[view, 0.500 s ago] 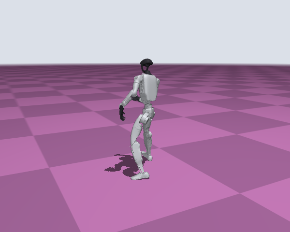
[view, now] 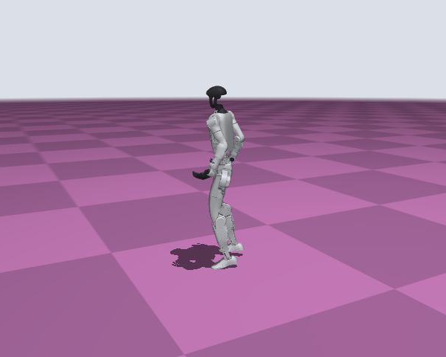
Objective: Kungfu
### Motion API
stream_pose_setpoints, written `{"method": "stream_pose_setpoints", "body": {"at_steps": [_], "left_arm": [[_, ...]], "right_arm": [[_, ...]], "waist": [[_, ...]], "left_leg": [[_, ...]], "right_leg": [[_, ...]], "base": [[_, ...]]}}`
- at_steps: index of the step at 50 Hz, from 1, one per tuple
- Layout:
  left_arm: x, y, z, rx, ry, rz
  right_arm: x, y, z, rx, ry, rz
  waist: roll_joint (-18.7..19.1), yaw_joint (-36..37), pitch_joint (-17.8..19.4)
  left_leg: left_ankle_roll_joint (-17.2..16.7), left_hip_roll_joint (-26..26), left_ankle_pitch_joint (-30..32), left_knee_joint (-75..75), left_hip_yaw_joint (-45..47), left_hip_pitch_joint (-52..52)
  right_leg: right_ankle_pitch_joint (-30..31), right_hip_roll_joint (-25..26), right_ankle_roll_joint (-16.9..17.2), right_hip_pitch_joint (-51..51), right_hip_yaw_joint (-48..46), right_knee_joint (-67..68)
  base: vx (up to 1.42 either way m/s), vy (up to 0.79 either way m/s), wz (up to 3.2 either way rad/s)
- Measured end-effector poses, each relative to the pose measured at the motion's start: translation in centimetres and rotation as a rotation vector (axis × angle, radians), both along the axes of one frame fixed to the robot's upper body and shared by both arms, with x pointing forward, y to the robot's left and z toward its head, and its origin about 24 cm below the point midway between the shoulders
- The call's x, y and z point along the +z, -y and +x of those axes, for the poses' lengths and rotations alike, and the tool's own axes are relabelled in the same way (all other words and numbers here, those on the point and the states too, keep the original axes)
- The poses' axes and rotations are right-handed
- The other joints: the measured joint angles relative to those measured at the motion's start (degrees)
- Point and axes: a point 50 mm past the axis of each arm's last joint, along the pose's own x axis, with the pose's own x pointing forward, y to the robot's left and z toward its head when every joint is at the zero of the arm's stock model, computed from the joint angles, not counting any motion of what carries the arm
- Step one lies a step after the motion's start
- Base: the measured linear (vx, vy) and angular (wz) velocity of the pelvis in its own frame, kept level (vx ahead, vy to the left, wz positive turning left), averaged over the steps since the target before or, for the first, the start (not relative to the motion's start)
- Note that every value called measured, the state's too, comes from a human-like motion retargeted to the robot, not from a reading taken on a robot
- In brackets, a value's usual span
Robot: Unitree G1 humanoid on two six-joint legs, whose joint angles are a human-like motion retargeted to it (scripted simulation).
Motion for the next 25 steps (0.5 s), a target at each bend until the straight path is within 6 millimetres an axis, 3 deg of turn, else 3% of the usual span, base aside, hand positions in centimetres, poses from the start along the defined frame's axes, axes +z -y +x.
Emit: {"method": "stream_pose_setpoints", "body": {"at_steps": [4,6,7,8,9,12,15,19,25], "left_arm": [[-0.2,0.9,-1.0,-0.021,-0.008,-0.012],[-0.1,1.6,-1.5,-0.045,-0.003,-0.025],[-0.1,1.9,-1.7,-0.059,0.001,-0.032],[0.0,2.1,-2.0,-0.074,0.005,-0.038],[0.1,2.3,-2.2,-0.098,0.009,-0.046],[0.1,3.0,-3.0,-0.221,0.006,-0.067],[-0.3,3.2,-2.8,-0.309,-0.015,-0.046],[-1.3,1.1,-2.3,-0.371,-0.108,0.091],[-3.4,-3.9,-2.2,-0.718,-0.446,0.519]], "right_arm": [[0.1,-0.8,-1.4,0.060,-0.005,0.033],[0.3,-1.0,-1.9,0.125,0.009,0.030],[0.3,-1.2,-2.1,0.161,0.015,0.029],[0.4,-1.5,-2.4,0.197,0.016,0.032],[0.3,-1.8,-2.7,0.221,0.013,0.039],[0.0,-2.8,-3.4,0.243,-0.020,0.073],[-0.5,-3.6,-3.2,0.240,-0.065,0.123],[-1.3,-2.9,-1.0,0.249,-0.077,0.049],[-4.2,0.4,1.3,0.331,-0.256,-0.363]], "waist": [[-2.11,-0.32,-0.99],[-3.85,-1.05,-1.73],[-4.42,-1.23,-2.10],[-4.13,-0.94,-2.35],[-4.00,-0.33,-2.72],[-3.55,2.43,-3.22],[-1.86,2.52,-2.56],[-0.77,-0.76,-1.99],[-1.14,0.06,-1.23]], "left_leg": [[2.08,-4.76,0.67,-7.42,0.80,5.44],[2.63,-8.07,-0.43,-9.34,0.29,7.47],[2.81,-9.31,-1.23,-9.95,-0.28,8.24],[2.68,-9.36,-2.17,-10.39,-1.09,8.72],[2.48,-9.89,-3.18,-10.41,-1.87,8.80],[1.72,-10.79,-5.42,-9.70,-2.56,8.84],[2.14,-10.06,-5.49,-10.31,-2.04,9.64],[1.85,-10.29,-3.67,-10.81,-3.03,9.85],[1.79,-10.43,-3.56,-10.94,-3.18,10.75]], "right_leg": [[-3.64,7.45,0.19,-0.75,4.40,-3.07],[0.46,7.75,0.10,-0.22,3.03,-6.64],[2.98,7.66,-1.87,0.31,1.69,-8.40],[2.98,8.14,-7.58,1.08,0.28,-9.75],[1.62,7.81,-8.31,1.75,-0.07,-10.52],[-2.50,7.22,-5.44,2.44,3.43,-10.31],[-1.40,7.50,-4.97,2.32,2.62,-9.94],[0.60,7.34,-3.41,2.59,0.90,-10.21],[1.47,7.10,-2.55,3.04,0.05,-9.71]], "base": [[0.20,0.05,0.32],[0.20,0.09,0.19],[0.19,0.15,-0.11],[0.19,0.15,-0.40],[0.19,0.13,-0.62],[0.18,0.10,-0.54],[-0.04,0.18,0.01],[-0.06,0.10,0.12],[-0.01,0.03,-0.03]]}}
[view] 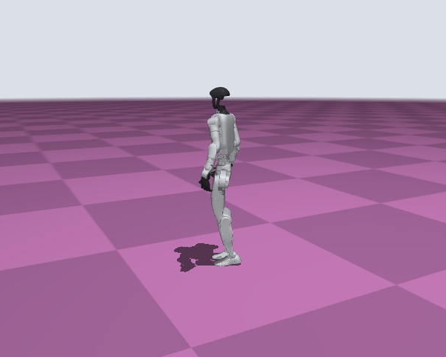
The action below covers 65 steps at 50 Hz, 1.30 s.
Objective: Kungfu
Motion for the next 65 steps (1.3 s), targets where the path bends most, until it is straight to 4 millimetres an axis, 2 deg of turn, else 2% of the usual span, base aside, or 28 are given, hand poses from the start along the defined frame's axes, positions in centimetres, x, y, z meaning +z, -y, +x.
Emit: {"method": "stream_pose_setpoints", "body": {"at_steps": [2,5,8,10,12,16,18,20,24,32,35,42,43,45,48,50,55,61,65], "left_arm": [[-0.4,-1.7,-0.4,-0.125,-0.106,0.191],[-0.9,-3.3,-1.6,-0.251,-0.300,0.518],[-1.4,-2.6,-2.5,-0.314,-0.386,0.739],[-1.8,-1.8,-2.4,-0.360,-0.346,0.751],[-2.2,-0.2,-2.0,-0.402,-0.268,0.645],[-2.9,3.9,-2.0,-0.440,-0.168,0.386],[-3.2,5.4,-2.7,-0.444,-0.176,0.353],[-3.4,5.9,-3.1,-0.425,-0.183,0.422],[-3.4,5.5,-2.8,-0.315,-0.177,0.490],[-2.7,3.3,-3.2,-0.280,-0.363,0.288],[-2.5,2.3,-2.9,-0.265,-0.355,0.324],[-2.3,0.4,-2.7,-0.150,-0.244,0.484],[-2.2,0.0,-2.9,-0.147,-0.252,0.489],[-2.0,-0.4,-3.4,-0.167,-0.292,0.475],[-1.7,-1.2,-4.0,-0.227,-0.387,0.453],[-1.6,-1.5,-4.2,-0.263,-0.415,0.458],[-1.5,-1.8,-3.8,-0.288,-0.334,0.483],[-1.3,-2.3,-4.2,-0.243,-0.292,0.482],[-1.5,-1.9,-4.5,-0.146,-0.296,0.460]], "right_arm": [[-1.2,1.2,-0.1,0.131,-0.128,-0.182],[-2.8,2.9,-2.0,0.351,-0.445,-0.472],[-3.3,3.3,-4.6,0.550,-0.715,-0.724],[-3.3,3.5,-5.7,0.692,-0.731,-0.820],[-3.4,3.2,-5.9,0.838,-0.646,-0.825],[-3.4,1.3,-6.2,1.032,-0.479,-0.721],[-3.5,0.5,-6.8,1.075,-0.454,-0.686],[-3.6,0.3,-7.3,1.063,-0.488,-0.742],[-3.7,-0.1,-6.7,0.934,-0.473,-0.756],[-3.5,-0.2,-6.5,0.947,-0.469,-0.591],[-3.6,-0.6,-5.7,0.932,-0.452,-0.629],[-3.2,-0.8,-1.9,1.002,-0.268,-0.764],[-3.1,-1.0,-1.5,1.010,-0.246,-0.761],[-3.0,-1.0,-1.1,1.029,-0.227,-0.743],[-2.9,-0.7,-1.4,1.062,-0.220,-0.723],[-2.9,-0.2,-1.7,1.072,-0.213,-0.754],[-2.9,1.5,-3.1,1.111,-0.226,-0.869],[-3.1,2.0,-5.4,1.051,-0.320,-0.836],[-3.1,2.1,-5.6,0.979,-0.338,-0.824]], "waist": [[0.05,0.26,0.09],[0.32,0.47,-0.14],[0.43,1.26,-0.82],[0.22,1.58,-1.19],[-0.02,1.66,-1.16],[-0.26,1.73,-1.23],[-0.04,1.74,-1.36],[0.07,1.71,-1.53],[-0.29,1.11,-1.64],[-0.81,0.60,-1.06],[-1.17,-0.24,-0.79],[-1.06,-6.07,0.79],[-1.08,-6.51,1.08],[-0.99,-7.51,1.64],[-1.19,-7.80,1.51],[-1.62,-6.95,1.05],[-2.79,-5.08,-0.20],[-3.37,-2.59,-2.13],[-2.67,-1.23,-2.38]], "left_leg": [[-0.21,0.00,-0.43,0.36,-0.08,0.05],[-0.24,0.15,-0.74,0.43,0.36,0.34],[-0.17,0.00,-0.72,-0.04,0.56,0.90],[-0.50,0.01,-0.49,-0.10,0.52,0.92],[-0.71,0.10,-0.50,-0.01,0.46,0.91],[-0.49,0.29,-1.54,-0.33,1.07,1.19],[-0.23,0.47,-2.21,-0.67,1.18,1.45],[-0.06,0.47,-2.65,-0.88,1.36,1.49],[-0.26,0.43,-3.16,-0.73,0.92,0.99],[0.07,0.57,-5.13,-0.60,1.98,-0.45],[0.53,0.84,-5.08,-0.51,3.24,-1.97],[2.77,3.67,-6.23,-1.56,5.91,-5.98],[2.16,5.04,-6.36,-1.39,6.47,-6.57],[2.80,5.31,-6.10,-1.97,7.16,-7.14],[2.73,6.78,-5.39,-2.52,8.44,-8.05],[2.82,7.29,-5.17,-2.80,9.92,-8.38],[2.50,8.19,-4.93,-3.10,14.15,-8.25],[1.14,10.53,-4.20,-2.92,18.04,-7.81],[0.11,12.97,-3.54,-2.79,21.08,-7.00]], "right_leg": [[-0.12,-0.06,0.24,0.33,-0.16,-0.08],[-0.21,-0.07,0.60,0.54,0.15,0.02],[0.19,-0.04,0.73,0.74,0.27,-0.09],[0.51,-0.23,1.21,0.89,0.21,-0.28],[0.52,-0.40,1.61,1.07,0.00,-0.36],[-0.16,0.09,0.84,1.14,-0.11,-0.25],[-0.36,0.16,0.92,0.74,0.03,0.15],[-0.45,0.33,0.84,0.55,0.40,0.20],[-0.27,0.05,0.94,0.53,-0.43,-0.47],[0.43,0.12,1.23,-0.91,1.25,-0.84],[1.91,-0.27,4.04,-2.55,1.74,-0.57],[0.53,0.17,15.07,-9.63,6.06,2.89],[0.38,1.11,15.12,-10.37,6.08,3.04],[0.44,-1.69,15.13,-11.11,3.00,4.22],[3.27,-4.94,10.22,-10.33,-3.17,3.93],[4.88,-6.67,9.27,-9.24,-5.89,2.91],[6.87,-9.85,11.88,-5.69,-6.13,0.89],[11.84,-14.21,11.57,-0.93,-10.79,0.32],[14.22,-16.38,10.69,1.35,-15.49,1.65]], "base": [[0.00,0.03,-0.06],[0.01,0.04,-0.09],[0.04,-0.01,-0.04],[0.03,-0.02,0.01],[0.00,0.00,0.00],[-0.01,0.00,-0.05],[-0.01,0.01,-0.11],[-0.04,0.02,-0.09],[-0.10,0.04,-0.02],[-0.12,0.04,-0.18],[-0.20,0.03,-0.23],[-0.31,-0.03,-0.25],[-0.35,-0.16,-0.41],[-0.34,0.04,-0.28],[-0.25,-0.05,-0.30],[-0.18,-0.10,-0.56],[-0.17,-0.12,-0.75],[-0.18,-0.20,-0.82],[-0.29,-0.29,-1.08]]}}
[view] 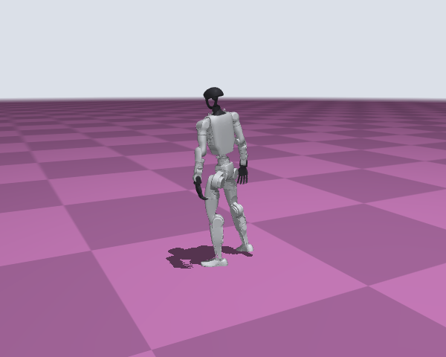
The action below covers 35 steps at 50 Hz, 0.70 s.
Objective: Kungfu
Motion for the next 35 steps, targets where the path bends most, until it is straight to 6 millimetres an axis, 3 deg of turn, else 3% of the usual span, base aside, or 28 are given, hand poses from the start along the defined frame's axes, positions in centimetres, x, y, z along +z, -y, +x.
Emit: {"method": "stream_pose_setpoints", "body": {"at_steps": [4,7,9,12,13,15,17,18,20,23,25,27,30,35], "left_arm": [[-0.3,1.1,-0.3,0.109,0.039,-0.041],[-0.5,2.0,-0.8,0.166,0.056,-0.062],[-0.6,2.4,-1.2,0.188,0.070,-0.054],[-0.6,2.5,-1.5,0.174,0.098,-0.030],[-0.6,2.5,-1.7,0.162,0.101,-0.021],[-0.6,2.4,-1.7,0.117,0.104,0.005],[-0.8,2.8,-1.0,0.094,0.126,0.042],[-0.9,3.1,-0.5,0.096,0.142,0.058],[-1.2,3.9,0.7,0.108,0.184,0.067],[-1.3,4.9,2.2,0.138,0.250,0.071],[-1.3,5.4,3.3,0.135,0.296,0.065],[-1.3,5.7,4.3,0.060,0.320,0.026],[-1.1,5.5,5.2,-0.124,0.315,-0.011],[-0.7,4.3,4.8,-0.229,0.362,0.084]], "right_arm": [[0.1,-0.1,0.8,-0.045,0.026,0.021],[0.0,-0.1,1.0,-0.017,0.014,0.020],[0.0,-0.3,1.1,0.042,-0.002,0.016],[-0.1,-0.9,1.4,0.119,-0.027,0.020],[-0.1,-1.0,1.5,0.125,-0.027,0.014],[-0.2,-1.2,1.7,0.123,-0.025,0.005],[-0.1,-1.0,2.3,0.137,-0.030,-0.002],[-0.1,-0.8,2.8,0.141,-0.037,0.000],[0.0,-0.6,3.6,0.133,-0.056,0.021],[0.1,-0.2,3.2,0.118,-0.097,0.049],[0.0,0.0,2.6,0.100,-0.103,0.041],[0.0,0.2,2.2,0.080,-0.089,0.030],[0.0,0.6,2.0,0.044,-0.086,0.011],[-0.1,0.5,1.5,0.021,-0.160,0.010]], "waist": [[0.98,0.71,1.04],[0.85,0.65,1.02],[0.79,0.50,1.16],[1.50,-0.26,1.64],[1.55,-0.62,1.60],[1.49,-1.20,1.67],[0.91,-1.10,2.25],[0.71,-0.87,2.79],[1.11,-0.94,4.14],[0.37,2.31,4.17],[-1.66,7.01,3.48],[-2.22,10.04,2.89],[0.69,9.45,2.46],[1.31,11.69,2.62]], "left_leg": [[-1.21,2.46,1.32,-0.48,3.43,2.27],[-2.02,2.94,2.50,-0.68,5.49,3.86],[-2.39,3.93,3.62,-0.17,6.88,4.61],[-2.30,7.22,6.69,1.58,9.03,5.08],[-2.04,7.94,7.92,2.32,9.23,4.91],[-0.70,9.56,12.04,4.95,8.64,3.87],[3.74,12.13,17.61,11.31,6.25,0.84],[6.87,13.44,18.62,15.85,4.12,-1.32],[9.42,14.49,17.66,24.88,-3.34,-6.54],[-2.60,8.22,13.73,34.61,-18.31,-13.31],[-7.25,2.95,11.84,37.24,-18.68,-15.25],[-7.48,0.39,9.63,35.84,-13.05,-15.74],[-8.26,-4.87,5.57,29.24,-12.43,-16.87],[-6.63,-9.46,-0.38,17.39,-3.99,-19.46]], "right_leg": [[1.56,-0.46,-3.02,1.40,-2.72,1.17],[0.67,-0.42,-0.76,1.99,-4.82,-0.16],[-4.27,0.36,-0.56,2.10,-6.39,-1.00],[-12.41,2.76,-6.24,2.49,-9.13,-1.89],[-14.13,3.54,-6.74,2.42,-7.86,-2.27],[-17.10,6.62,-9.10,1.66,-2.69,-2.89],[-17.98,6.61,-10.38,1.76,-2.80,-3.26],[-18.66,6.79,-10.93,1.74,-2.72,-3.01],[-19.38,8.42,-12.19,1.60,-0.71,-2.98],[-19.63,9.51,-13.79,1.32,5.11,-3.14],[-19.77,8.36,-14.62,1.46,9.28,-2.98],[-20.28,8.53,-15.30,1.61,11.46,-3.00],[-21.31,12.23,-16.58,2.26,10.21,-3.83],[-22.98,15.09,-17.38,4.94,12.86,-3.91]], "base": [[-0.30,-0.34,-1.16],[-0.29,-0.44,-1.10],[-0.34,-0.66,-1.14],[-0.32,-0.57,-1.07],[-0.40,-0.85,-0.69],[-0.38,-0.83,-0.55],[-0.35,-0.53,-0.95],[-0.32,-0.49,-1.13],[-0.27,-0.58,-1.12],[-0.07,-0.52,-1.62],[0.12,-0.40,-2.24],[0.21,-0.40,-1.52],[0.29,-0.36,-0.27],[0.34,-0.35,-0.82]]}}
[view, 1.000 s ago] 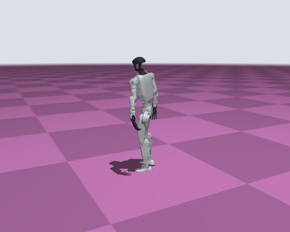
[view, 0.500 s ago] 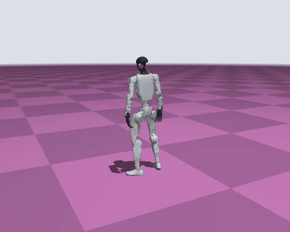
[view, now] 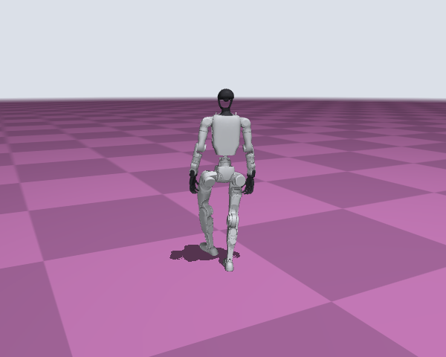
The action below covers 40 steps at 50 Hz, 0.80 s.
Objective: Kungfu
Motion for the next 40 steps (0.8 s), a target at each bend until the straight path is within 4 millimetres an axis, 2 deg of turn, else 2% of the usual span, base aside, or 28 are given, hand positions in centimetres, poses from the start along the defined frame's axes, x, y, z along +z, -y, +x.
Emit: {"method": "stream_pose_setpoints", "body": {"at_steps": [3,5,7,8,10,12,15,16,18,20,23,25,27,31,35,38,40], "left_arm": [[0.0,-0.4,-1.4,0.045,-0.019,0.002],[0.0,-0.5,-2.6,0.102,-0.048,-0.031],[0.0,-0.6,-4.2,0.178,-0.094,-0.080],[0.1,-0.8,-5.1,0.216,-0.120,-0.100],[0.3,-1.3,-7.0,0.287,-0.174,-0.134],[0.8,-2.1,-9.4,0.348,-0.242,-0.156],[1.4,-3.4,-11.3,0.432,-0.327,-0.161],[1.6,-4.1,-11.2,0.444,-0.334,-0.143],[1.7,-5.1,-10.7,0.457,-0.330,-0.106],[1.8,-5.7,-9.9,0.463,-0.303,-0.075],[1.6,-5.8,-7.9,0.447,-0.253,-0.079],[1.4,-5.7,-5.9,0.400,-0.213,-0.101],[1.4,-5.6,-3.3,0.321,-0.161,-0.114],[1.9,-5.7,1.5,0.168,-0.066,-0.087],[2.3,-4.7,5.2,0.029,0.014,-0.066],[2.1,-3.2,6.5,-0.019,0.065,-0.077],[2.0,-2.4,6.7,-0.028,0.082,-0.090]], "right_arm": [[0.0,-0.3,-0.1,-0.002,-0.029,0.018],[0.0,-0.5,-0.2,0.009,-0.032,0.032],[-0.1,-0.7,-0.3,0.030,-0.027,0.041],[-0.1,-0.8,-0.5,0.042,-0.025,0.041],[-0.2,-1.3,-1.1,0.065,-0.022,0.035],[-0.4,-1.6,-2.4,0.076,-0.024,0.005],[-0.5,-2.7,-3.6,0.049,0.005,-0.060],[-0.6,-2.8,-3.5,0.010,0.033,-0.075],[-0.5,-2.8,-3.6,-0.072,0.079,-0.098],[-0.5,-2.6,-4.1,-0.136,0.094,-0.105],[-0.4,-2.3,-5.1,-0.207,0.066,-0.119],[-0.4,-2.2,-5.6,-0.273,0.053,-0.131],[-0.3,-2.0,-5.9,-0.354,0.051,-0.138],[-0.3,-2.1,-5.7,-0.446,0.069,-0.138],[-0.3,-2.1,-5.1,-0.452,0.114,-0.159],[-0.3,-1.6,-4.3,-0.434,0.152,-0.197],[-0.2,-1.0,-3.8,-0.419,0.179,-0.230]], "waist": [[0.28,1.81,0.08],[0.16,2.72,0.13],[-0.87,3.65,-0.14],[-1.74,4.21,-0.55],[-3.67,5.06,-1.95],[-5.13,4.54,-3.66],[-5.78,1.95,-6.11],[-4.91,1.96,-6.10],[-3.02,2.40,-6.36],[-1.28,3.99,-7.26],[1.41,4.25,-8.79],[2.73,1.88,-8.35],[2.40,-1.46,-6.78],[1.87,-3.33,-5.61],[1.61,-5.42,-4.05],[1.84,-6.66,-1.70],[2.56,-7.70,-0.04]], "left_leg": [[4.53,0.51,0.04,-6.21,8.81,-0.33],[7.29,-0.38,-0.81,-9.27,10.61,-0.69],[11.32,-1.66,0.62,-10.15,8.41,-1.53],[15.15,-2.21,3.66,-9.76,6.83,-1.82],[19.63,-2.96,2.15,-8.15,4.57,-1.56],[17.00,-2.92,1.09,-6.18,1.96,-1.05],[12.78,-2.66,0.09,-4.27,-3.16,-1.94],[10.74,0.70,-0.40,-3.24,-3.60,-1.67],[7.65,5.76,-0.98,-2.52,-4.42,-0.13],[6.08,8.67,-1.22,-2.32,-5.51,0.79],[6.16,8.80,-2.60,-5.43,-6.74,5.59],[6.81,6.57,-3.08,-8.68,-9.56,10.68],[7.34,3.43,-2.95,-11.41,-13.53,16.13],[6.69,2.38,-3.14,-12.51,-17.91,20.02],[6.19,1.95,-3.81,-12.16,-23.44,22.65],[5.45,2.66,-4.84,-11.21,-27.50,24.78],[5.02,3.67,-5.63,-10.19,-30.38,25.89]], "right_leg": [[-0.70,1.71,0.52,1.67,0.14,0.30],[-0.55,2.56,1.53,2.87,0.12,0.47],[0.39,2.53,3.52,4.20,0.29,0.82],[1.13,2.05,4.70,4.80,0.26,1.11],[3.02,0.94,7.61,5.51,0.33,2.25],[7.56,0.75,12.12,5.93,1.04,4.37],[20.50,2.11,21.83,3.96,-0.04,8.14],[24.09,5.30,21.83,1.69,-2.38,10.76],[29.33,9.29,21.83,-2.41,-8.14,17.28],[30.13,8.78,21.83,-5.55,-13.64,24.18],[24.57,3.89,21.83,-8.84,-17.32,29.24],[20.92,1.04,21.83,-9.97,-18.12,29.38],[16.64,-3.30,21.52,-11.35,-16.30,28.61],[14.35,-9.22,15.75,-15.74,-12.43,22.29],[16.84,-14.66,9.58,-18.00,-6.32,11.42],[20.73,-17.40,5.49,-18.40,-0.98,3.78],[21.16,-18.68,4.61,-17.92,0.24,-0.68]], "base": [[0.56,-0.43,-0.70],[0.50,-0.33,-0.60],[0.63,-0.36,-0.73],[0.73,-0.38,-0.80],[0.81,-0.38,-0.67],[1.03,-0.38,-0.17],[0.68,-0.50,0.29],[0.31,-0.88,0.28],[0.42,-0.88,0.15],[0.80,-0.33,-0.05],[0.88,0.18,0.77],[0.75,0.13,2.27],[0.66,-0.06,2.63],[0.47,-0.33,1.77],[0.39,-0.46,1.75],[0.28,-0.55,1.60],[0.18,-0.48,1.51]]}}
